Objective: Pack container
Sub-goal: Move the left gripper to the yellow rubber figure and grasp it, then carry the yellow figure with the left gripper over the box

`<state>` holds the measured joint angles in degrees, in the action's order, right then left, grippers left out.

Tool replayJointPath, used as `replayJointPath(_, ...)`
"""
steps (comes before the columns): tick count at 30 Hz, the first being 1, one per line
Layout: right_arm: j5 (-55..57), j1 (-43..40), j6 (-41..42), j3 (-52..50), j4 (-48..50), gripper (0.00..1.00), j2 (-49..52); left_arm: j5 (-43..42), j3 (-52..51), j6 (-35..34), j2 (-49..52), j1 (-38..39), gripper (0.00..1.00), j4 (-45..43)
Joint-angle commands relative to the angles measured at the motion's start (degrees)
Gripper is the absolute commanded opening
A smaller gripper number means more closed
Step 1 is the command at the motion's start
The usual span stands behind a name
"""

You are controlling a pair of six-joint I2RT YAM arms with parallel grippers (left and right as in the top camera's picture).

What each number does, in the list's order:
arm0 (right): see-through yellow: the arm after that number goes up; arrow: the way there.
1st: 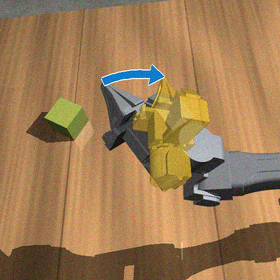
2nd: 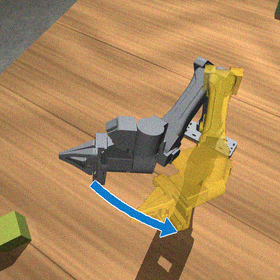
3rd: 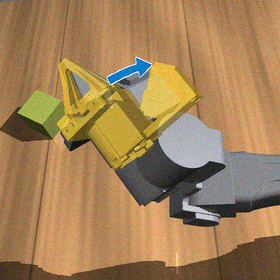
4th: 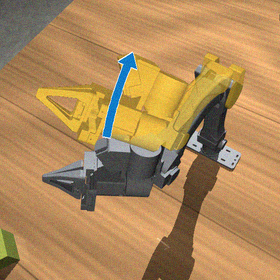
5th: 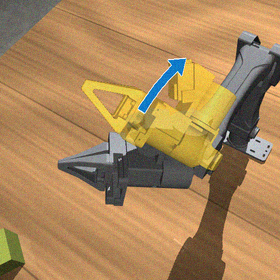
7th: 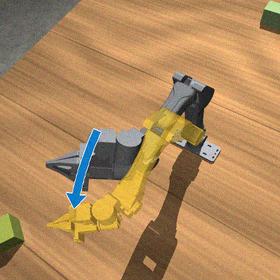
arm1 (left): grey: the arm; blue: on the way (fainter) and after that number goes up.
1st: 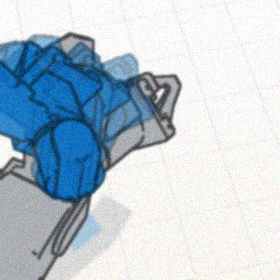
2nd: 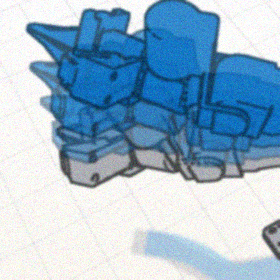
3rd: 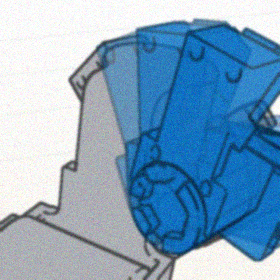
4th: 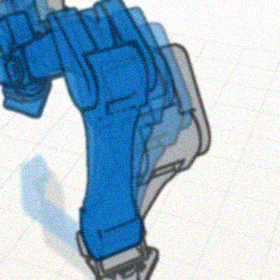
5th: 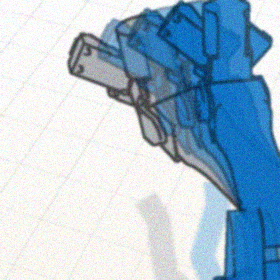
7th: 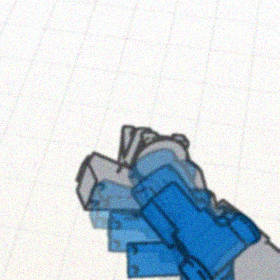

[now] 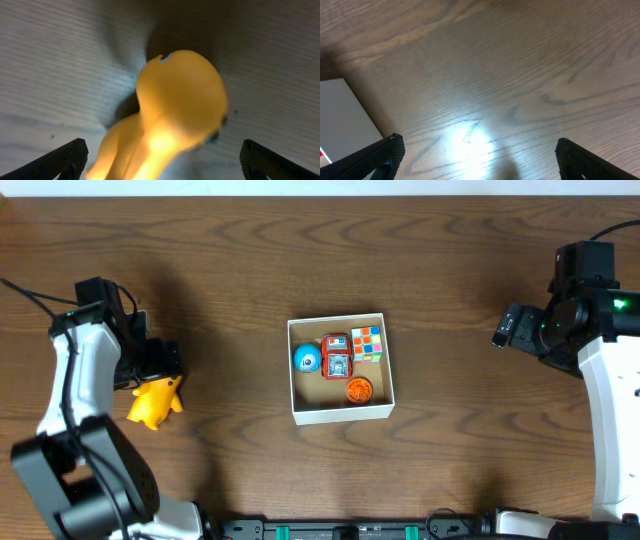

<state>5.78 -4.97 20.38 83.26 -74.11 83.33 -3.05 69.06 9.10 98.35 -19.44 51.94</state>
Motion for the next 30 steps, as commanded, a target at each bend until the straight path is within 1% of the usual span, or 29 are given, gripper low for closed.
replayJointPath(1,-0.2,-0.26,-0.74,-0.24,0.02,0.99,-0.07,-0.55,0.04,0.98,3.5,-0.76,0.98,-0.7)
replayJointPath(7,-0.2,-0.26,-0.74,-0.24,0.09,0.99,-0.07,-0.59,0.04,0.94,8.13,-1.38,0.98,-1.07)
replayJointPath(10,-0.2,-0.26,-0.74,-0.24,0.17,0.99,-0.07,-0.66,0.04,0.04,8.94,-1.38,1.0,-0.87)
replayJointPath(12,-0.2,-0.26,-0.76,-0.24,0.13,0.99,-0.07,-0.94,0.04,0.07,8.92,-1.38,0.93,-0.81)
replayJointPath(16,-0.2,-0.26,-0.76,-0.24,0.13,0.99,-0.07,-1.07,0.04,0.04,8.92,-1.38,0.68,-0.59)
replayJointPath(17,-0.2,-0.26,-0.76,-0.24,0.13,0.99,-0.07,-1.09,0.04,0.04,8.92,-1.38,0.61,-0.42)
replayJointPath(19,-0.2,-0.26,-0.76,-0.24,0.11,0.99,-0.07,-1.18,0.04,-0.09,8.92,-1.38,0.52,-0.37)
replayJointPath(22,-0.2,-0.26,-0.74,-0.24,0.11,0.99,-0.07,-2.67,0.04,-0.13,8.92,-1.38,0.49,-0.42)
replayJointPath(26,-0.2,-0.26,-0.76,-0.24,0.11,0.99,-0.07,-3.02,0.07,-0.15,8.92,-1.38,0.4,-0.42)
replayJointPath(28,-0.2,-0.26,-0.76,-0.24,0.09,0.99,-0.07,-4.0,0.07,-0.15,8.7,-1.31,0.35,-0.44)
replayJointPath(30,-0.2,-0.26,-0.76,-0.24,0.09,0.99,-0.07,-6.51,0.59,-0.15,8.13,-1.29,0.27,-0.37)
